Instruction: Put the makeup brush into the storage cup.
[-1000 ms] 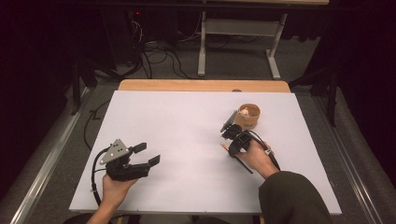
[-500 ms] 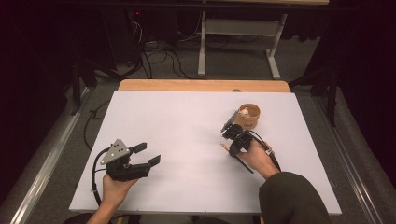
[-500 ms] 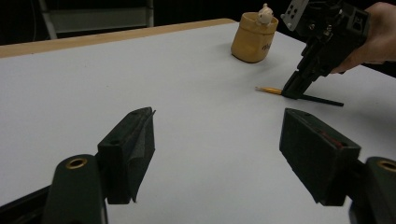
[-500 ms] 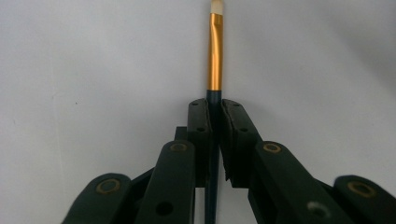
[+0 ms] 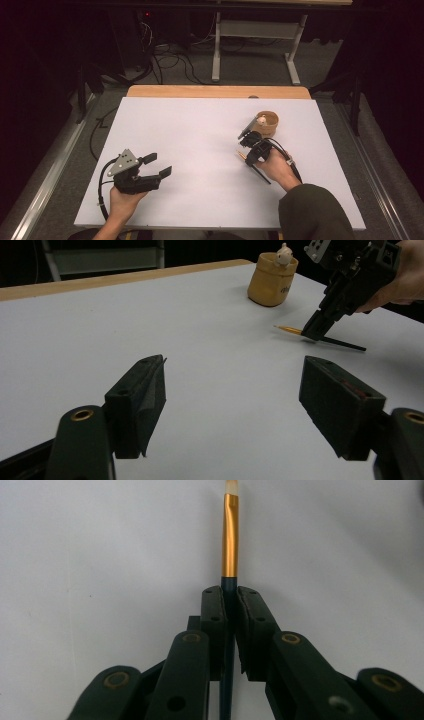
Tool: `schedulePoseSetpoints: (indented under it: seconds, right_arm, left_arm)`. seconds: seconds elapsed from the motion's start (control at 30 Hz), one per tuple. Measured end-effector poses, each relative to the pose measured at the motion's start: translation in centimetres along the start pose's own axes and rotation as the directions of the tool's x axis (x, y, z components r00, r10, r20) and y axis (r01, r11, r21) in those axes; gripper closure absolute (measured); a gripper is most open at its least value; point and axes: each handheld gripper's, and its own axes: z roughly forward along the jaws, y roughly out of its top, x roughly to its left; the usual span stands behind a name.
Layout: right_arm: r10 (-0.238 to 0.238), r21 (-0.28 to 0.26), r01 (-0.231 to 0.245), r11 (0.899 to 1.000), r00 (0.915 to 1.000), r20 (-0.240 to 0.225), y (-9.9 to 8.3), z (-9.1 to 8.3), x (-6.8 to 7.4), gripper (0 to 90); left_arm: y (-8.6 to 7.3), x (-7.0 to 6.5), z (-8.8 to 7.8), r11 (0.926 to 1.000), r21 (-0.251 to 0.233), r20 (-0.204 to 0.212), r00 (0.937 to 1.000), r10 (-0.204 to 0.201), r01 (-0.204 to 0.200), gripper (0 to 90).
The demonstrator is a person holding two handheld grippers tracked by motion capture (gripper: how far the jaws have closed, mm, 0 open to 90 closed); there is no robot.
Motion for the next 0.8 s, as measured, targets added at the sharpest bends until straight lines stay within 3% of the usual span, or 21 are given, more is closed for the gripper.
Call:
schedulePoseSetpoints:
  seconds: [0.67, 0.7, 0.8]
  right_arm:
    - [-0.004, -0.107, 0.003, 0.994, 0.9999, -0.014, -1.0, -2.4, -0.3, 84.9]
    - [0.02, -0.107, -0.021, 0.994, 0.9997, -0.015, -1.1, -2.6, -0.1, 84.9]
    - [0.005, -0.122, -0.007, 0.993, 0.9998, -0.017, -1.1, -2.8, -0.2, 84.9]
  left_arm:
    - [-0.1, -0.1, -0.1, 1.0, 0.002, -0.001, 1.0, 0.002, -0.002, 27.2]
    - [-0.1, -0.1, -0.1, 1.0, -0.002, -0.003, 1.0, 0.003, -0.003, 27.3]
    - [-0.1, -0.1, -0.1, 1.0, 0.0, -0.002, 1.0, -0.001, 0.001, 27.2]
